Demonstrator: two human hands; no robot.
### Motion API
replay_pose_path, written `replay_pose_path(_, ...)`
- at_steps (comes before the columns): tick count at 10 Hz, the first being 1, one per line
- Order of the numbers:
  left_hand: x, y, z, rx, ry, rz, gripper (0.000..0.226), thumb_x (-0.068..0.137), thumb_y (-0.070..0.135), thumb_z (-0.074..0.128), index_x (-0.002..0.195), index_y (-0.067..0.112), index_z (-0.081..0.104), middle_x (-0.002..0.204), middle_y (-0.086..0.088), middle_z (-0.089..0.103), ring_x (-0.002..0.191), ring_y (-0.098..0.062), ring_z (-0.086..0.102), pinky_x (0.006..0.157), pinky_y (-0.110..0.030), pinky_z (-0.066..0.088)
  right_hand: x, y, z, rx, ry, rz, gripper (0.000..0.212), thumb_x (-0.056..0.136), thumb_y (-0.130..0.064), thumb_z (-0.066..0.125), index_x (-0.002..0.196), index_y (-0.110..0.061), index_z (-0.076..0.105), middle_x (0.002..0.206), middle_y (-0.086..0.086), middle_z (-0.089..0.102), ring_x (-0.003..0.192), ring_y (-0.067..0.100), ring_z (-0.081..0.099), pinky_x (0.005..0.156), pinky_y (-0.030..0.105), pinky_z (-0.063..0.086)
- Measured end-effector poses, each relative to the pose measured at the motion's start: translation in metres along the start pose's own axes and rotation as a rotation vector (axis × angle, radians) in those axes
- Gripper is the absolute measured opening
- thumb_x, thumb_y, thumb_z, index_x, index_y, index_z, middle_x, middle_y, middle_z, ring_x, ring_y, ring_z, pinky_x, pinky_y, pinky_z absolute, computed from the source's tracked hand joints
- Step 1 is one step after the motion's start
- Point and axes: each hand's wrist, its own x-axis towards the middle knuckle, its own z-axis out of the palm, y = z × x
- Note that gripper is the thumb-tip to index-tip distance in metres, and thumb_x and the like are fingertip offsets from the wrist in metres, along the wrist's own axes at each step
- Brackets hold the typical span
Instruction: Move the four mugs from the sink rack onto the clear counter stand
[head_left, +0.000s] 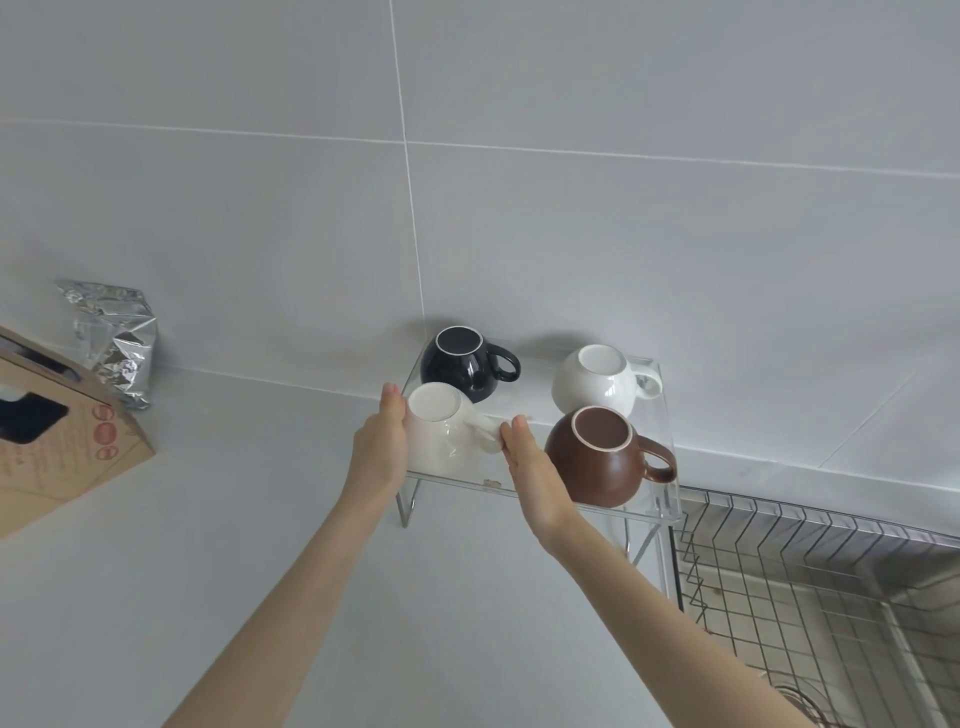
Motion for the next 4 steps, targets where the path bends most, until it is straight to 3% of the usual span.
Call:
replay_pose_path(1, -0.004, 0.002, 0.000, 0.037, 0.031, 0.021, 0.047, 0.094, 0.043, 0.015, 0.062, 0.011, 0.032, 0.064, -0.002, 0.036, 0.066, -0.023, 0.034, 0.061, -0.033, 0.027, -0.007, -0.008, -0.001, -0.101, 0.012, -0.029, 0.039, 0.082, -0.062, 0.027, 0.096, -0.037, 0.054, 0.119, -0.011, 0.045, 0.116, 0.008, 0.037, 0.108, 0.031, 0.025)
replay_pose_path(2, -0.011, 0.009, 0.000, 0.245, 0.041, 0.092, 0.049, 0.095, 0.036, 0.019, 0.072, 0.005, 0.050, 0.080, -0.023, 0.057, 0.085, -0.038, 0.050, 0.071, -0.038, 0.036, -0.021, -0.019, -0.010, -0.212, -0.033, -0.057, 0.045, 0.094, -0.044, 0.029, 0.130, -0.025, 0.046, 0.134, -0.010, 0.042, 0.127, 0.006, 0.032, 0.105, 0.024, 0.021)
replay_pose_path(3, -0.008, 0.021, 0.004, 0.613, 0.018, 0.084, 0.060, 0.093, 0.042, 0.017, 0.108, -0.002, 0.057, 0.114, -0.027, 0.060, 0.107, -0.039, 0.053, 0.087, -0.039, 0.040, -0.054, -0.044, -0.026, -0.317, -0.111, -0.087, 0.051, 0.093, -0.030, 0.040, 0.141, -0.015, 0.030, 0.150, 0.002, 0.035, 0.137, 0.014, 0.030, 0.108, 0.024, 0.024)
replay_pose_path(4, -0.011, 0.051, 0.012, 0.725, -0.005, -0.028, 0.056, 0.092, 0.043, 0.022, 0.120, 0.007, 0.054, 0.127, -0.015, 0.056, 0.116, -0.032, 0.051, 0.090, -0.034, 0.039, -0.104, -0.069, -0.047, -0.429, -0.079, -0.177, 0.032, 0.092, -0.027, 0.042, 0.108, -0.008, 0.061, 0.081, 0.013, 0.061, 0.080, 0.027, 0.055, 0.079, 0.041, 0.043)
